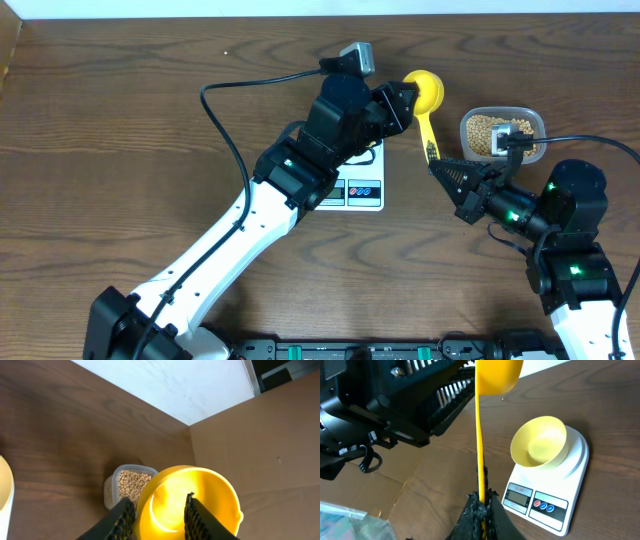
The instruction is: Scoop item into bowl and weigh 50g on scale
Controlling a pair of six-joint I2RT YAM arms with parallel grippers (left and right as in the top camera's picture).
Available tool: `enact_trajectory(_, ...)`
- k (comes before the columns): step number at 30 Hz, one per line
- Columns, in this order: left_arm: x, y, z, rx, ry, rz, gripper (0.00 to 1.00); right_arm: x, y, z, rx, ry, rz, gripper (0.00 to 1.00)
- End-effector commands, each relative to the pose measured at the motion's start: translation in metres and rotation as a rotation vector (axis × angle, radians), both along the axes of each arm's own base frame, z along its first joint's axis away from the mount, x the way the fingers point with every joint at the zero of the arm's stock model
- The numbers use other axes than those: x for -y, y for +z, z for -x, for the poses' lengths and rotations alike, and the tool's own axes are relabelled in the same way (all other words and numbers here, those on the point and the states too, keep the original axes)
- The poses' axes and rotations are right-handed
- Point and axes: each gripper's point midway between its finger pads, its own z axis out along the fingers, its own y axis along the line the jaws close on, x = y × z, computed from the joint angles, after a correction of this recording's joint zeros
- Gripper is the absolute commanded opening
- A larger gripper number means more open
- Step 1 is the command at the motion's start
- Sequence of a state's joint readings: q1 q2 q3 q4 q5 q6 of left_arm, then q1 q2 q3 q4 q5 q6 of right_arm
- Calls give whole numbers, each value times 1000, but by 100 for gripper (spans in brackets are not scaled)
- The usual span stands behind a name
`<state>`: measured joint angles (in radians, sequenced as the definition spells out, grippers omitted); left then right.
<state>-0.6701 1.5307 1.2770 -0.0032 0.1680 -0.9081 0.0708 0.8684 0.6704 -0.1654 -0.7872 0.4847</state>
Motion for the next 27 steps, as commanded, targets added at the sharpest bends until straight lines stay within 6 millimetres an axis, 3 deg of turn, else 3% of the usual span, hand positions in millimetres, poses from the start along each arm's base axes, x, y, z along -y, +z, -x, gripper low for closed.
enact_trajectory(1, -6, -3, -5, 12, 31, -26, 32, 0, 9, 0, 50, 3, 20, 1)
enact_trajectory(14, -7, -6, -4, 2, 31, -35, 32, -8, 16, 7, 70, 64, -5, 1)
enact_trajectory(27, -7, -6, -4, 1, 30, -35, 22, -7, 14, 5, 64, 51, 2, 2)
